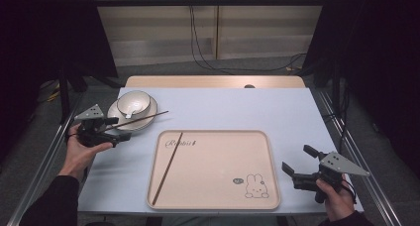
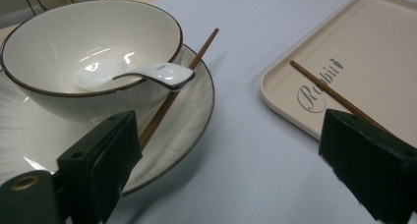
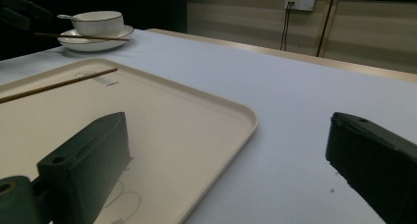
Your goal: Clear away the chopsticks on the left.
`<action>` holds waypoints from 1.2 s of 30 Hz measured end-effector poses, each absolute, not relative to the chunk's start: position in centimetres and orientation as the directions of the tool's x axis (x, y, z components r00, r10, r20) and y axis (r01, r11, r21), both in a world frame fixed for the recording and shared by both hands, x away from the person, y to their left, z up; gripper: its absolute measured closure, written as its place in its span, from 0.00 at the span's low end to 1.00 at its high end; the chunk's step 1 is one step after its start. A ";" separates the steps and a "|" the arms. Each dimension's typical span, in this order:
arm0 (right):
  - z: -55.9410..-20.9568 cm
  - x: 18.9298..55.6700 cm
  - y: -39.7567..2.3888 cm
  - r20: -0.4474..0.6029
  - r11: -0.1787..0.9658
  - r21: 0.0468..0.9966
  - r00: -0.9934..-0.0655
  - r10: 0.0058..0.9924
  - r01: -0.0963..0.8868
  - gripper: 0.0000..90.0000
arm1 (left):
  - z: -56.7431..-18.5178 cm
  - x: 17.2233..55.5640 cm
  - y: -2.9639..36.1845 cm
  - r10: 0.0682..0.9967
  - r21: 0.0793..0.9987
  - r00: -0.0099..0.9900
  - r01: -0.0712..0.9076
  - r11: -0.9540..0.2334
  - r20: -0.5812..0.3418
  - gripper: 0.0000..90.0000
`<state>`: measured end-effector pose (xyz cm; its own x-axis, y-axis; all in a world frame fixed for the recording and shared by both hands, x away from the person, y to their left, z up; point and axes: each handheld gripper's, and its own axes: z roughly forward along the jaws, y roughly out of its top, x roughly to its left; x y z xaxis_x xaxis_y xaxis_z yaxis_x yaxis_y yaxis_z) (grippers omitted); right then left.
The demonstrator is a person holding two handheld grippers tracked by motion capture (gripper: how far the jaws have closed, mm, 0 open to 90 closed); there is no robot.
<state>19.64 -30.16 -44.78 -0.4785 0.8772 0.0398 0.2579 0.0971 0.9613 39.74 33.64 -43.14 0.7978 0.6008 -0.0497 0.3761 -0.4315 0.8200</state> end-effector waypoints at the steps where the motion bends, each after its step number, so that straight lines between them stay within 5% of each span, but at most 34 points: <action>1: -44.8 19.6 -30.2 0.040 0.097 0.961 -0.478 0.877 0.258 0.03 | -43.0 40.0 33.7 0.607 0.821 0.794 0.377 -0.430 -0.047 0.15; 11: -44.8 19.6 -30.2 0.042 0.097 0.961 -0.482 0.875 0.260 0.03 | -43.3 42.5 34.4 0.576 0.788 0.818 0.353 -0.505 0.003 0.58; 17: -44.8 19.6 -30.2 0.042 0.097 0.960 -0.482 0.875 0.261 0.03 | -44.3 43.4 34.5 0.572 0.760 0.820 0.363 -0.539 0.014 0.72; 36: -44.8 19.5 -30.3 0.046 0.094 0.960 -0.481 0.876 0.264 0.03 | -45.3 44.6 33.6 0.527 0.692 0.849 0.359 -0.626 0.037 0.86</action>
